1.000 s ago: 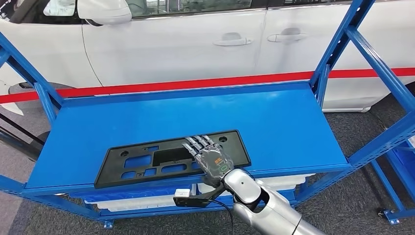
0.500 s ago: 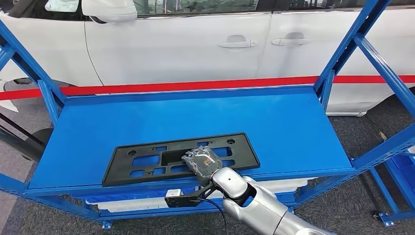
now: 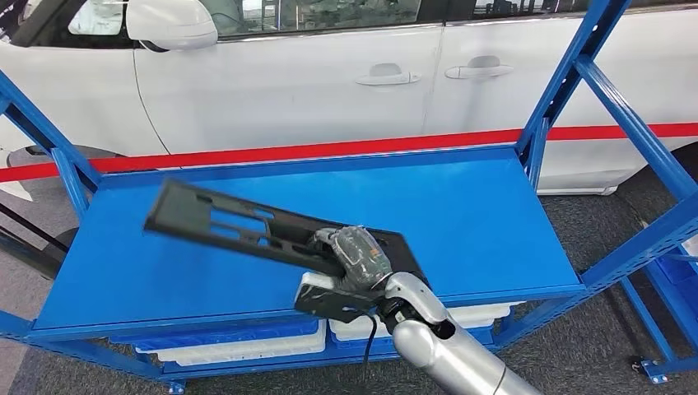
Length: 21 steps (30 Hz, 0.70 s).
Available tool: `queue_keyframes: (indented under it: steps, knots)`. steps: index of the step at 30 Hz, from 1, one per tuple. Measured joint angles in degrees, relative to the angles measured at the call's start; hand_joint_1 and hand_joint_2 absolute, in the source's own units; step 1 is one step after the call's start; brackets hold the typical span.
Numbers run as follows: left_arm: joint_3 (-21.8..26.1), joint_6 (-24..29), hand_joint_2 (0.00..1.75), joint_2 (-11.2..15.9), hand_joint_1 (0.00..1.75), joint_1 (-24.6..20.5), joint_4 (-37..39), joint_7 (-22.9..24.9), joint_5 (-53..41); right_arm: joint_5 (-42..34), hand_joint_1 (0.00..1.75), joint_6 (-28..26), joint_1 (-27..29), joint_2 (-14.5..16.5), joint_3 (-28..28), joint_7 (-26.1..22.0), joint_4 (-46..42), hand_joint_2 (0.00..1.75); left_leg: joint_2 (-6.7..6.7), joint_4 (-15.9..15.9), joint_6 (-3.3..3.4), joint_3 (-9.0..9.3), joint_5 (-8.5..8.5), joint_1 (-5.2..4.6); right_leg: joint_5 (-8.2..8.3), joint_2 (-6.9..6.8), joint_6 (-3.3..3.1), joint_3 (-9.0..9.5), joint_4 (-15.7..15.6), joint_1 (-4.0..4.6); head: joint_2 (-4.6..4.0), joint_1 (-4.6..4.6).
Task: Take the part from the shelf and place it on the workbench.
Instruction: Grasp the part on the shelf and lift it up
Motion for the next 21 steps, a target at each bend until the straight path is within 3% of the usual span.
queue_keyframes:
  steps: [1,3,5,8,10,13,14,15,16,19,21]
  knots:
    - [0.39,0.09,0.0,0.0,0.0,0.05,0.01,-0.15,0.14,-5.86,1.75,-0.05,1.78,-0.09,-1.87,-1.55,-3.56,1.75,0.01,-2.14,0.02,1.04,1.55,0.05,-0.11,0.09,0.12,0.18,0.03,-0.02,0.0,0.0]
    - [0.96,0.35,0.0,0.0,0.0,0.03,0.02,-0.57,0.36,-15.93,1.75,-0.04,5.74,-0.22,-5.43,-4.17,-10.75,1.75,0.01,-10.32,0.21,4.99,5.22,0.08,-0.39,0.18,0.58,0.42,0.22,-0.03,0.01,0.0]
    - [1.34,0.69,0.0,0.01,0.0,-0.09,0.01,-1.06,0.46,-23.98,1.75,0.11,9.98,-0.53,-8.87,-6.4,-17.49,1.75,-0.15,-15.55,0.8,7.28,6.78,-0.12,-0.59,0.18,1.3,0.29,0.48,0.1,0.01,0.03]
    - [2.13,0.83,0.0,0.02,0.0,-0.09,-0.01,-1.95,0.45,-31.72,1.75,0.58,14.98,-1.12,-13.11,-9.25,-26.18,1.75,-0.31,-16.28,2.05,7.08,7.14,-0.42,-0.5,0.19,2.44,-0.14,0.52,-0.02,0.01,0.04]
    - [2.5,0.96,0.0,0.01,0.0,-0.13,-0.01,-2.69,0.32,-34.95,1.75,1.08,17.33,-1.52,-15.65,-10.88,-30.86,1.75,-0.23,-16.65,2.92,7.08,7.58,-0.31,-2.01,0.19,2.98,-1.04,2.5,-0.23,0.0,0.05]
    - [3.22,1.51,0.0,0.0,0.0,-0.37,-0.01,-2.83,0.75,-37.77,1.75,1.65,20.97,-2.02,-19.28,-12.0,-35.98,1.75,-0.12,-16.78,3.53,6.92,7.7,-0.43,-7.58,0.16,3.43,-6.11,12.99,-0.29,0.02,0.09]
    - [3.56,1.68,0.0,0.0,0.0,-0.42,-0.01,-2.61,1.0,-38.18,1.75,1.76,22.38,-2.08,-20.3,-12.05,-37.13,1.75,-0.12,-16.76,3.59,6.89,7.66,-0.52,-8.5,0.16,3.47,-7.67,15.98,-0.29,0.02,0.09]
    - [3.83,1.82,0.0,0.0,0.0,-0.45,-0.01,-2.3,1.25,-38.32,1.75,1.85,23.82,-2.11,-21.21,-12.09,-38.09,1.75,-0.13,-16.73,3.65,6.91,7.6,-0.61,-8.25,0.15,3.42,-8.35,17.01,-0.28,0.01,0.09]
    - [4.02,2.04,0.0,0.0,0.0,-0.46,0.0,-1.9,1.56,-38.22,1.75,1.94,25.2,-2.13,-22.08,-12.26,-39.02,1.75,-0.15,-16.69,3.67,6.98,7.55,-0.68,-6.84,0.15,3.28,-7.82,15.63,-0.28,0.01,0.09]
    - [4.22,3.1,0.0,-0.1,0.0,-0.43,0.03,-0.64,3.29,-36.93,1.75,3.49,29.01,-2.12,-24.56,-13.73,-41.23,1.75,-0.27,-16.43,3.44,7.23,7.33,-1.01,-1.09,0.12,2.39,-2.48,4.18,-0.05,0.0,0.07]
    - [4.04,3.59,0.0,-0.17,0.0,-0.29,0.06,-0.12,4.76,-36.6,1.75,5.73,32.27,-2.26,-25.92,-16.75,-41.91,1.75,-0.35,-16.27,3.04,7.14,7.19,-1.18,-0.16,0.04,1.96,-1.1,1.02,0.26,-0.01,0.05]
